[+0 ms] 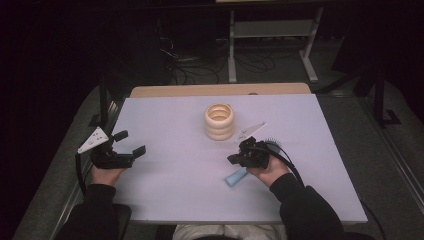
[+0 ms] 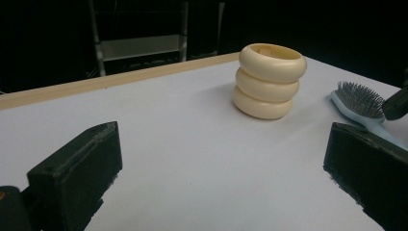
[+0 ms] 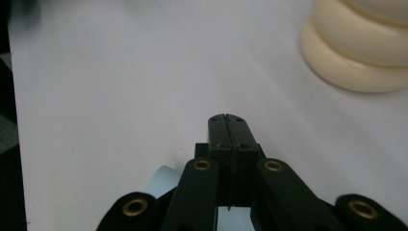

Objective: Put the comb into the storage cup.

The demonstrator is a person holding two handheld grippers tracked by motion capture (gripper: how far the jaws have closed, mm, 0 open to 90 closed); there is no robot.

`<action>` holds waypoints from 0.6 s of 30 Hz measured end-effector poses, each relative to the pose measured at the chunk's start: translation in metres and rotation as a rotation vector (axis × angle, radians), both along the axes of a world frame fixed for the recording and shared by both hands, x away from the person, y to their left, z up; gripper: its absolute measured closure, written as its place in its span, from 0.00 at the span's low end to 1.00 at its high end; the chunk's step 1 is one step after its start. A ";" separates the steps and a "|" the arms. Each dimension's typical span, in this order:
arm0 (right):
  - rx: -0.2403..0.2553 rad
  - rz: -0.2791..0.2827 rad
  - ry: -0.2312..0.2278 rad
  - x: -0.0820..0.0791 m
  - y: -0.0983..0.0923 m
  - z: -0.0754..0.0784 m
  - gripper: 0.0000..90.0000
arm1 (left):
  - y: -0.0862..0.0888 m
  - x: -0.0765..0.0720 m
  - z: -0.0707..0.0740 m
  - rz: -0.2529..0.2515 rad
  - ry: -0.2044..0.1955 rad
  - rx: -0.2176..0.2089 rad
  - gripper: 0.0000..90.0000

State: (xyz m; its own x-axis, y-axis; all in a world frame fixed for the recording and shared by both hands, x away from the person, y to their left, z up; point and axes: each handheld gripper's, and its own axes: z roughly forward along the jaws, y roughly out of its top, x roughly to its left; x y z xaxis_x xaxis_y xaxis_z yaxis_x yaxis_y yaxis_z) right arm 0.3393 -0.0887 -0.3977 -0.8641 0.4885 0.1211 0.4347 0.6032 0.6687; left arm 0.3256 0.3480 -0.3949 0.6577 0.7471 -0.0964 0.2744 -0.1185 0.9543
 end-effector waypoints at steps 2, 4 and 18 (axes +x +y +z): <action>-0.009 0.016 0.013 -0.001 0.004 -0.004 0.99 | 0.000 0.000 0.000 -0.001 0.001 0.002 0.00; -0.025 0.031 0.018 -0.001 0.008 -0.007 0.99 | 0.000 0.000 0.000 -0.001 0.003 0.003 0.00; -0.060 0.070 0.062 -0.002 0.017 -0.022 0.99 | -0.001 0.000 0.000 -0.003 0.002 0.001 0.00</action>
State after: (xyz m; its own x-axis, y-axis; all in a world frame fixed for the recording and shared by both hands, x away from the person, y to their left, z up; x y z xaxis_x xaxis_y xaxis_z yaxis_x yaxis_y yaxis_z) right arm 0.3368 -0.0721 -0.4193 -0.8879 0.4354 0.1483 0.4300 0.6714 0.6036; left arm 0.3259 0.3474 -0.3953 0.6594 0.7455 -0.0966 0.2760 -0.1206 0.9536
